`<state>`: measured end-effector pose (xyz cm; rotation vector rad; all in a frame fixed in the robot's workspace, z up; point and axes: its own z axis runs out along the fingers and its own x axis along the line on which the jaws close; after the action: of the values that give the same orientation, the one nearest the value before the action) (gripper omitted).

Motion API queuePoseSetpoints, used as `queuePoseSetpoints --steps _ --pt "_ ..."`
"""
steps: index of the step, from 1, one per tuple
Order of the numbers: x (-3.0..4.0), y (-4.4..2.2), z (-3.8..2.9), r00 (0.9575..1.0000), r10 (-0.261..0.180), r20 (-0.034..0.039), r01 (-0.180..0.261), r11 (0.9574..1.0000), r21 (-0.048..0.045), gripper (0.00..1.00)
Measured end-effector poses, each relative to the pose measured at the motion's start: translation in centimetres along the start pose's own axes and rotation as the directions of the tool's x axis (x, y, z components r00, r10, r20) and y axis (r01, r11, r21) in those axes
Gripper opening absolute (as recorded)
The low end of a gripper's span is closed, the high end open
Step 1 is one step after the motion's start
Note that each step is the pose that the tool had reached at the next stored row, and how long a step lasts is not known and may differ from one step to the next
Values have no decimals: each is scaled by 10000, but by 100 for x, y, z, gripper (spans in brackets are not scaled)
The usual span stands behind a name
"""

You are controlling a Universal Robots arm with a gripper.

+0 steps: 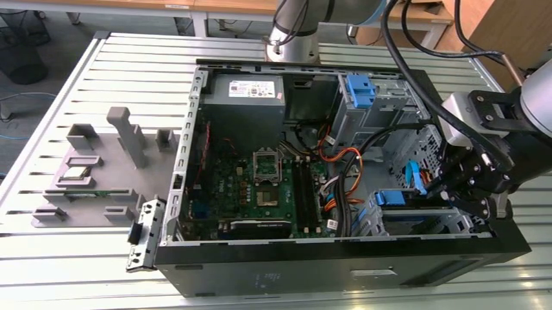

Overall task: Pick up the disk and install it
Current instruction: 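Insert the second disk wire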

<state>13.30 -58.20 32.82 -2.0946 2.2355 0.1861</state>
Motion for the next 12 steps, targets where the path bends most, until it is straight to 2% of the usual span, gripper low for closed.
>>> queuePoseSetpoints --steps 5,7,8,9,12 --pt "0 0 0 10000 0 -2 0 10000 0 17" --pt "0 0 1 10000 0 -1 0 10000 0 24" --pt "0 0 1 10000 0 0 0 10000 0 24" --pt "0 0 1 10000 0 0 0 10000 0 31" --pt "0 0 -1 10000 0 0 0 10000 0 31"
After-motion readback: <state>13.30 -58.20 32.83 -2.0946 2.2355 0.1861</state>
